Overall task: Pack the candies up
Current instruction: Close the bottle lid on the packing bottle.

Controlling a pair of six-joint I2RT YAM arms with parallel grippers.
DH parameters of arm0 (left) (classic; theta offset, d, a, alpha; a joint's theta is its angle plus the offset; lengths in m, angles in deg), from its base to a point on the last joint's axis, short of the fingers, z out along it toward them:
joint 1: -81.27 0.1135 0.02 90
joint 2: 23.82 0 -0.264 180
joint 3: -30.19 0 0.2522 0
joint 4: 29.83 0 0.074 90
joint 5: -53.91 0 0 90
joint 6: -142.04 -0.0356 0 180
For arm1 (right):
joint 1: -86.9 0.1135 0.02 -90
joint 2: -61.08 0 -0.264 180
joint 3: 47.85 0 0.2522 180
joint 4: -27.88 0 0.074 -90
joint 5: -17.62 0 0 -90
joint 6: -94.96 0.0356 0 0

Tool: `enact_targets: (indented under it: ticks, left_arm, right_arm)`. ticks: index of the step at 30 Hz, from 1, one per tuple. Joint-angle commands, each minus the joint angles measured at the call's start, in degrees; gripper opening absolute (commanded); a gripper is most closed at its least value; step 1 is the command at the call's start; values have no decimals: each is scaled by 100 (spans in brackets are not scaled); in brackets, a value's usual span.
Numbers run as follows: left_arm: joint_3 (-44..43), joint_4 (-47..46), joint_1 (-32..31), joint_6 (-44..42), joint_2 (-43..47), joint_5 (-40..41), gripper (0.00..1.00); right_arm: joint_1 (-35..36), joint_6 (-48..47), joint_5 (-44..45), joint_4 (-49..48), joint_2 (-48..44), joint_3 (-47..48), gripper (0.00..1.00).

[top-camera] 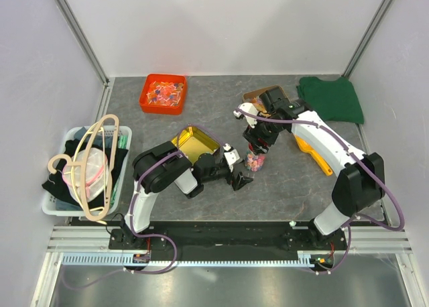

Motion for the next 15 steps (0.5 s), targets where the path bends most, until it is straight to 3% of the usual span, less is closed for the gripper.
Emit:
enact_targets:
  ticks: [1, 15]
  left_arm:
    - [-23, -2056, -29, 144, -139, 77, 99]
    - [-58, -1994, -11, 293, -131, 323, 99]
  right_arm:
    - [-1, 108, -208, -218, 96, 7, 47]
    - [35, 2, -199, -166, -185, -266, 47]
